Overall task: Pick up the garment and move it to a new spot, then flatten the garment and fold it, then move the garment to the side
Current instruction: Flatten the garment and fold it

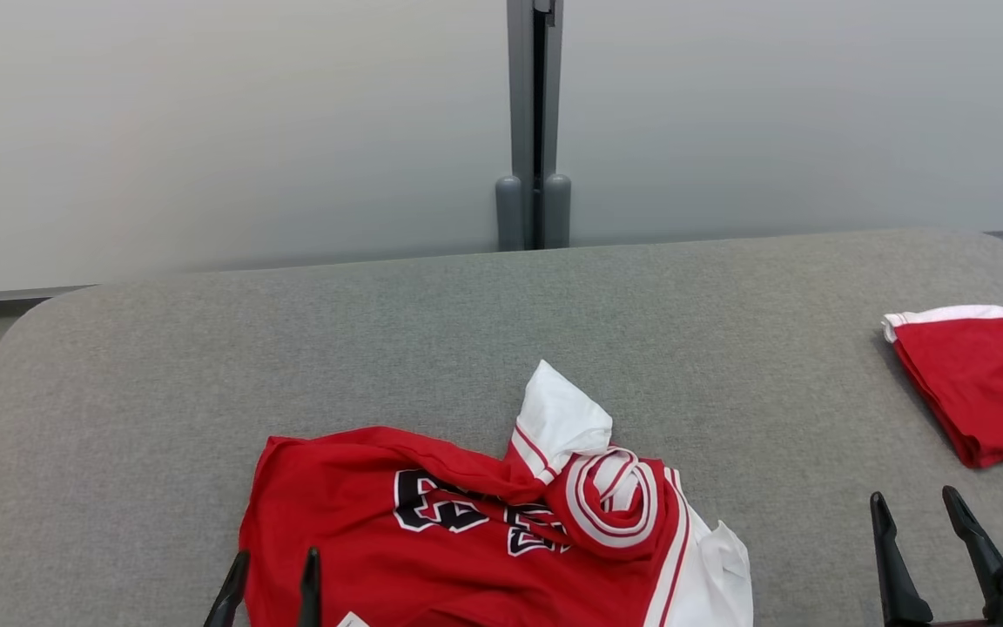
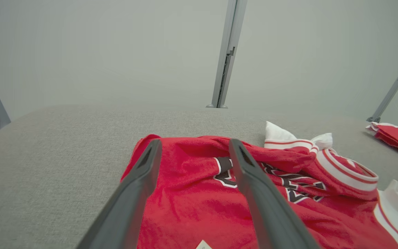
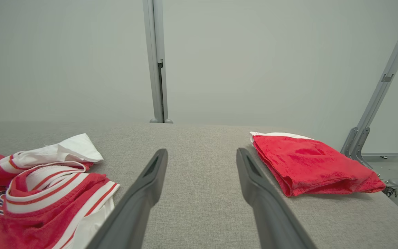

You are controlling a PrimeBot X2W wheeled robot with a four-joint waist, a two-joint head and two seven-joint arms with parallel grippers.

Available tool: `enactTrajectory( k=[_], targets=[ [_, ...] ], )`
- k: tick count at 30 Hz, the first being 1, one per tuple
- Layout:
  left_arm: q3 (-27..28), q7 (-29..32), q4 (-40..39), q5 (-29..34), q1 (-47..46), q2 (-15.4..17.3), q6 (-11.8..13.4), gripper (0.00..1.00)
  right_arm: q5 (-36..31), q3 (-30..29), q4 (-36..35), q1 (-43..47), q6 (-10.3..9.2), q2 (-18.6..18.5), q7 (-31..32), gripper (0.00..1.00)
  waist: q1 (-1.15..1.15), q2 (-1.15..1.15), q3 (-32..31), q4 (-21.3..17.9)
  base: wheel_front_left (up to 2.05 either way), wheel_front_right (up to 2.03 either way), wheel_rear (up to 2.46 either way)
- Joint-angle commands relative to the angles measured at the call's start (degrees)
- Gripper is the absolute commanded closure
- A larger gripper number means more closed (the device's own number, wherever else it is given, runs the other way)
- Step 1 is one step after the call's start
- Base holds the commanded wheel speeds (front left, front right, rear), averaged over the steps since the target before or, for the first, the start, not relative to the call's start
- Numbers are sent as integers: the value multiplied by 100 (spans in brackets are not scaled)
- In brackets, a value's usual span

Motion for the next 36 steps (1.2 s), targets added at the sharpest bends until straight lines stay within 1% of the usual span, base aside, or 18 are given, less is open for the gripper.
enactTrajectory(
  k=[1,7,10,13,20,24,28,32,34,36],
  targets=[
    [203,-7,32,67,153,-20,-93,0,-44,-19,37,58,-2,-27,-1,0,0,0,-98,130,0,0,0],
    [832,-7,326,179,553,-225,-516,0,-67,-31,190,91,-2,-27,0,0,0,0,-187,217,0,0,0],
    [1041,-7,420,285,594,-340,-699,0,-75,-16,257,99,-2,-28,0,0,0,0,-209,230,0,0,0],
    [1191,-7,464,384,601,-424,-824,0,-51,5,281,77,-2,-27,-1,0,0,0,-202,235,0,0,0],
    [1350,-7,514,550,501,-512,-973,0,-92,77,290,26,-2,-27,-1,0,0,0,-160,225,0,0,0],
    [1292,-7,532,672,544,-538,-1049,0,-136,283,212,-69,-2,-28,0,0,0,0,-129,197,0,0,0],
    [1053,42,581,740,667,-544,-1168,0,-268,815,510,-173,-2,-25,78,0,0,0,-104,165,0,0,0],
    [761,601,425,759,744,-427,-1278,0,-294,1431,743,-389,-2,-146,594,0,0,0,-32,181,0,0,0],
    [660,982,250,753,836,-363,-1303,0,-294,1651,822,-537,-2,-234,959,0,0,0,49,196,0,0,0],
    [610,1174,163,724,871,-334,-1312,0,-342,1719,903,-610,-2,-297,1171,0,0,0,101,220,0,0,0]
  ],
)
